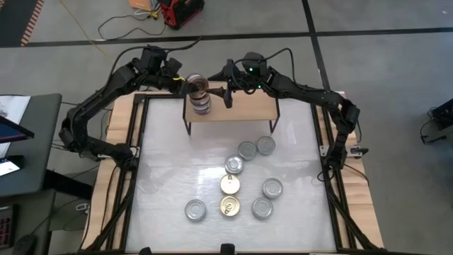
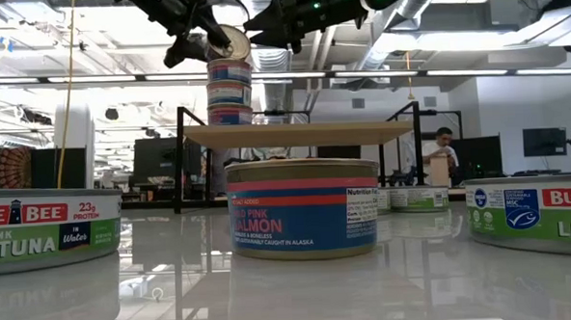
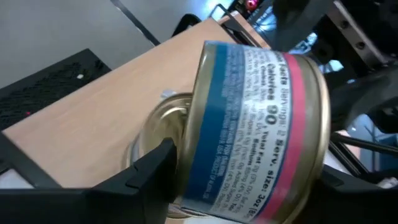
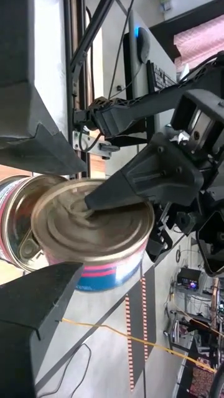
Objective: Stack canned seafood by type on shelf
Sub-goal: Stack the blue tuna can on top of the blue tuna can
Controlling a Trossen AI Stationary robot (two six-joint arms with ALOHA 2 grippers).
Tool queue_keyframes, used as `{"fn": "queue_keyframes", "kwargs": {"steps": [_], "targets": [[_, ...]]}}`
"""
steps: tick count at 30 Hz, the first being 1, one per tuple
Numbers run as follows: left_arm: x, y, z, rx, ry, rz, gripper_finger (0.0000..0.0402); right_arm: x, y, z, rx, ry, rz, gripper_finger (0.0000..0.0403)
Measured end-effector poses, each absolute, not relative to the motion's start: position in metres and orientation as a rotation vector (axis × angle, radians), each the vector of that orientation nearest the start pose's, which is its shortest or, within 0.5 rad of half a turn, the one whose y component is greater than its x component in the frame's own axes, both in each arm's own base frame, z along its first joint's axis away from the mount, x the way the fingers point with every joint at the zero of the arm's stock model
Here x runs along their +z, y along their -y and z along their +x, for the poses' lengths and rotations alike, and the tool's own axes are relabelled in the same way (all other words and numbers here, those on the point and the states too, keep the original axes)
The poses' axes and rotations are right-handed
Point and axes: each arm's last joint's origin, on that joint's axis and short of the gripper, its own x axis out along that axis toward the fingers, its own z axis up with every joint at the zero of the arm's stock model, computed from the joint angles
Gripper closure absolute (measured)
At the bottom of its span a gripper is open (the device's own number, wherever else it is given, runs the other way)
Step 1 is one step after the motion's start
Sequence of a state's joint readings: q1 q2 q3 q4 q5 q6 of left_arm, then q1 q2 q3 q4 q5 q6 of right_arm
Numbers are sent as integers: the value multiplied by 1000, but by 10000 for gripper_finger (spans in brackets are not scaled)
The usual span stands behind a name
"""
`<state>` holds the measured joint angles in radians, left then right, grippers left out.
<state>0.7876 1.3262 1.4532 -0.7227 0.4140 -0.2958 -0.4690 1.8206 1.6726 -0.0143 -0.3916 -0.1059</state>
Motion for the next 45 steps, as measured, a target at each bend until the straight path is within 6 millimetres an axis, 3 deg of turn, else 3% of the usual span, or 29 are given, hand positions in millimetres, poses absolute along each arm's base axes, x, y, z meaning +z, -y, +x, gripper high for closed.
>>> {"fn": "queue_keyframes", "kwargs": {"steps": [6,26,34,45], "targets": [[398,-184,197,434,-436,-632,225,367,184,388,-69,-151,-39,138],[403,-186,199,341,-366,-719,222,367,187,387,-76,-156,-27,138],[391,-190,214,338,-405,-744,216,366,189,386,-82,-158,-23,138],[389,-191,216,328,-418,-757,211,366,189,386,-82,-165,-22,138]]}}
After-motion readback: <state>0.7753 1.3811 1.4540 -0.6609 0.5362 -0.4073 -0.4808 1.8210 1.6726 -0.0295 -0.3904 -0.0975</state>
